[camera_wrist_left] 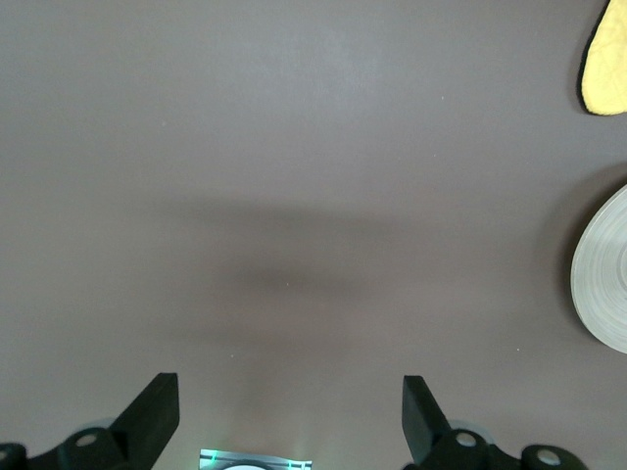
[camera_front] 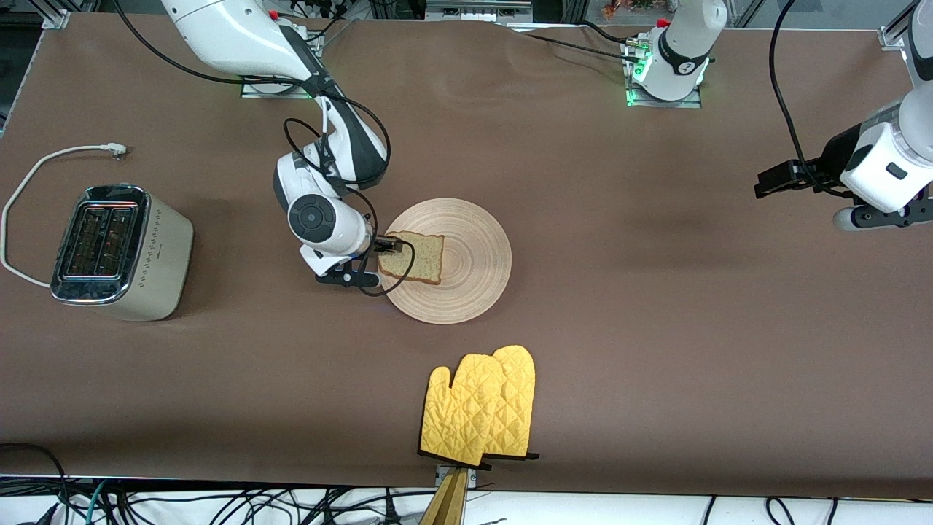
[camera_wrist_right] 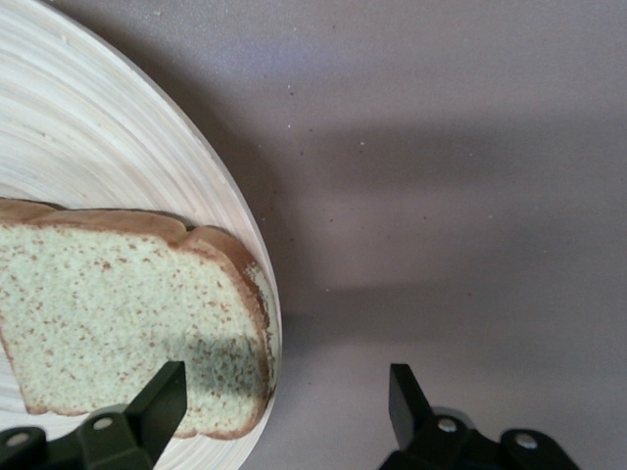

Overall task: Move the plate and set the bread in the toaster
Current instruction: 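Raise the left gripper away while the right gripper reaches the bread, then close the right gripper on the bread slice edge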

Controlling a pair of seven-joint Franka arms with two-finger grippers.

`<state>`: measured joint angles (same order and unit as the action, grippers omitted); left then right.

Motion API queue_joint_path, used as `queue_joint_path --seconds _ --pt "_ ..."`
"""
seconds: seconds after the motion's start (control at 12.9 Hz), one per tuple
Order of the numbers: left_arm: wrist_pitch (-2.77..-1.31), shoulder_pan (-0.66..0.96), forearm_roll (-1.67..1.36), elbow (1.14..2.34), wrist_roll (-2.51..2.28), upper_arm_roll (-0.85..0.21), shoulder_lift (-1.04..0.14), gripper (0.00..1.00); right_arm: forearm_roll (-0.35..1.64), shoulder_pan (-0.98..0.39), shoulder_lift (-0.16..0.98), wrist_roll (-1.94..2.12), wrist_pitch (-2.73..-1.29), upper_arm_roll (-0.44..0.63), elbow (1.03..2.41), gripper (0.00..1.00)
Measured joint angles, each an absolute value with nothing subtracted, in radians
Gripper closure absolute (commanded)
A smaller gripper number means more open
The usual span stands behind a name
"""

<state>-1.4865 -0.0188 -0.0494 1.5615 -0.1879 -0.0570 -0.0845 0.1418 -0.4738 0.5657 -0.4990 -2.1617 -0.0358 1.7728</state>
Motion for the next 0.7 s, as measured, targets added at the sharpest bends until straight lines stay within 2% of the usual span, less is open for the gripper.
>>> queue_joint_path --seconds 0.15,0.23,0.31,0.39,0.54,0.62,0.7 --pt "-1.486 0.014 -0.049 1.533 -0.188 -0.007 -0.084 0.00 0.142 -0.481 0.569 -0.499 -2.164 -0.036 1.773 0.09" --pt "-1.486 0.015 -0.049 1.528 -0.187 0.005 -0.085 0.00 0.142 -0.483 0.572 -0.499 -2.168 -0.036 1.773 0.18" --pt "-1.486 0.015 -0.049 1.527 -0.187 0.011 -0.085 0.00 0.142 -0.485 0.577 -0.499 -2.174 -0.036 1.773 0.35" --pt "-1.484 0.015 -0.049 1.527 -0.187 0.011 -0.086 0.00 0.142 -0.487 0.582 -0.499 -2.180 -0.036 1.773 0.40" --pt "-1.482 0.016 -0.049 1.527 -0.187 0.006 -0.086 0.00 0.143 -0.492 0.587 -0.500 -2.190 -0.036 1.773 0.41" --pt "-1.482 0.017 -0.049 1.527 -0.187 0.005 -0.086 0.00 0.143 -0.493 0.587 -0.500 -2.190 -0.036 1.773 0.46" --pt "-1.482 0.017 -0.049 1.525 -0.187 0.002 -0.086 0.00 0.143 -0.493 0.587 -0.500 -2.190 -0.036 1.773 0.46"
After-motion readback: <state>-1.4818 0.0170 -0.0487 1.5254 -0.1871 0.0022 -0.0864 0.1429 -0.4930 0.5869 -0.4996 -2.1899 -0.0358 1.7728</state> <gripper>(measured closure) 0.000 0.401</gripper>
